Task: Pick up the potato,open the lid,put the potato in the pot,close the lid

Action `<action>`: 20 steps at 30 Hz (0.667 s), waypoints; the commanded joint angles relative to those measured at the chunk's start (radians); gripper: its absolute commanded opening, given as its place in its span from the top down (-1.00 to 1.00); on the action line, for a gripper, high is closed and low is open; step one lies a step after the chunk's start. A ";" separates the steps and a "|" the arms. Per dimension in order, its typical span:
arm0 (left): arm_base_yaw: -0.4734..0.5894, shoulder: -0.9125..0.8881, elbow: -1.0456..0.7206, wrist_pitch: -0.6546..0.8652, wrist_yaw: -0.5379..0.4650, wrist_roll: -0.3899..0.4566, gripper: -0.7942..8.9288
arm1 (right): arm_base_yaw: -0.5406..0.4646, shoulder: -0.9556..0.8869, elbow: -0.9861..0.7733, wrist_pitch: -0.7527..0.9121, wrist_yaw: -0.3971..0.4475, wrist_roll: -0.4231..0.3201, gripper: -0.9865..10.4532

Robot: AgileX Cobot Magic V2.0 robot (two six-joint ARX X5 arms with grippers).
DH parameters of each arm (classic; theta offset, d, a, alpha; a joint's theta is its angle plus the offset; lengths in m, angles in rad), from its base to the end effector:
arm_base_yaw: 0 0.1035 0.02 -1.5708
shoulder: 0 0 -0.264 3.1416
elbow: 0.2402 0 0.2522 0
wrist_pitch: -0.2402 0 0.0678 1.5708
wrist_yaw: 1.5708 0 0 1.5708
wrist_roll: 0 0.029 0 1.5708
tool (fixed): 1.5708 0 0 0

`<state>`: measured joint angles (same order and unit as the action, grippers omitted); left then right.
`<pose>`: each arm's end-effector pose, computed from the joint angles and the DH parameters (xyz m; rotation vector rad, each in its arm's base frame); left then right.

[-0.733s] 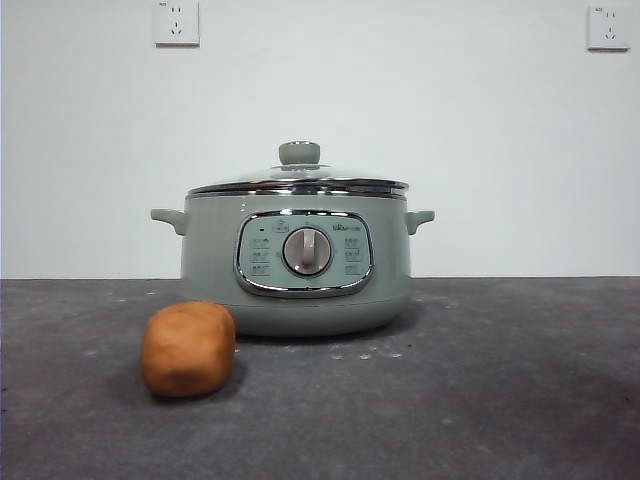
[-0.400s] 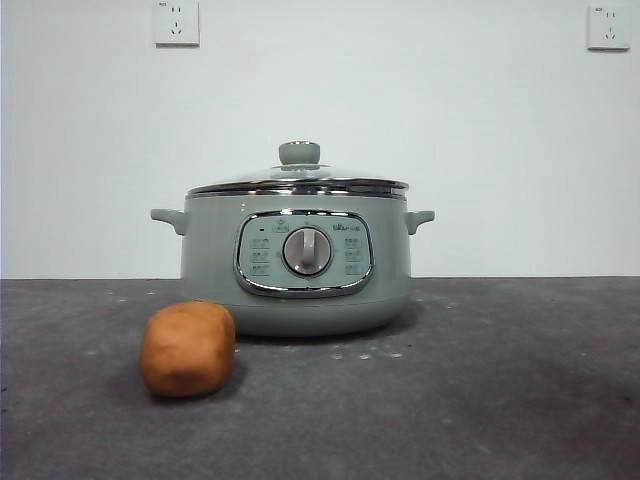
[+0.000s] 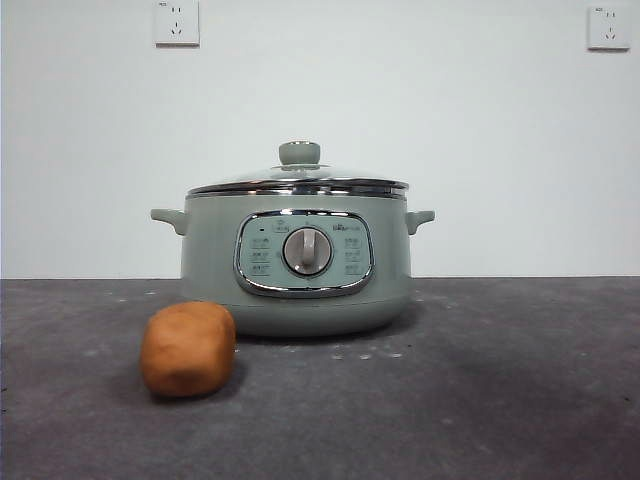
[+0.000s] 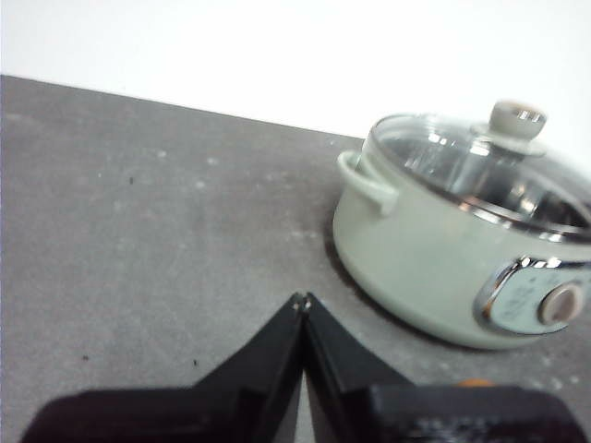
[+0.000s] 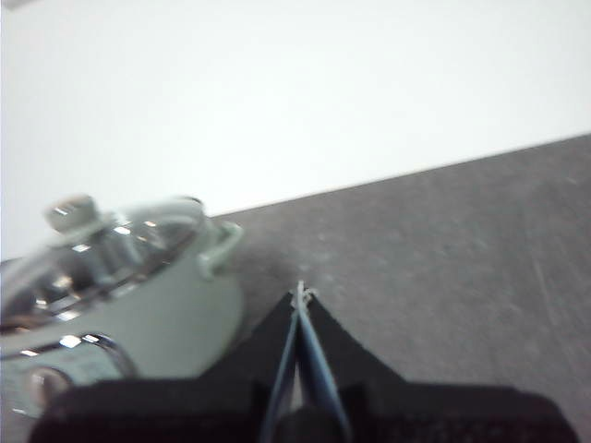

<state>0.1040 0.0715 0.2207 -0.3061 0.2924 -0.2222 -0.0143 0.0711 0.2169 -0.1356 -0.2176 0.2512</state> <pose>0.0848 0.0004 0.2032 -0.2520 0.1744 -0.1702 0.0865 0.0050 0.2182 0.2492 0.0154 0.2035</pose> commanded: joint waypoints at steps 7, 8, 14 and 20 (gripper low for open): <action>0.002 0.119 0.266 -0.157 0.100 0.017 0.85 | 0.001 0.199 0.314 -0.279 -0.109 -0.071 0.85; 0.002 0.138 0.299 -0.180 0.114 0.024 0.85 | 0.001 0.227 0.358 -0.323 -0.109 -0.088 0.85; 0.002 0.254 0.507 -0.356 0.164 0.109 0.85 | 0.001 0.382 0.608 -0.574 -0.129 -0.170 0.85; -0.001 0.356 0.702 -0.514 0.164 0.184 0.85 | 0.001 0.504 0.803 -0.763 -0.188 -0.241 0.85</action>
<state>0.1036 0.4206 0.9070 -0.8124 0.4534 -0.0772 -0.0143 0.5686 1.0073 -0.8886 -0.3988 0.0475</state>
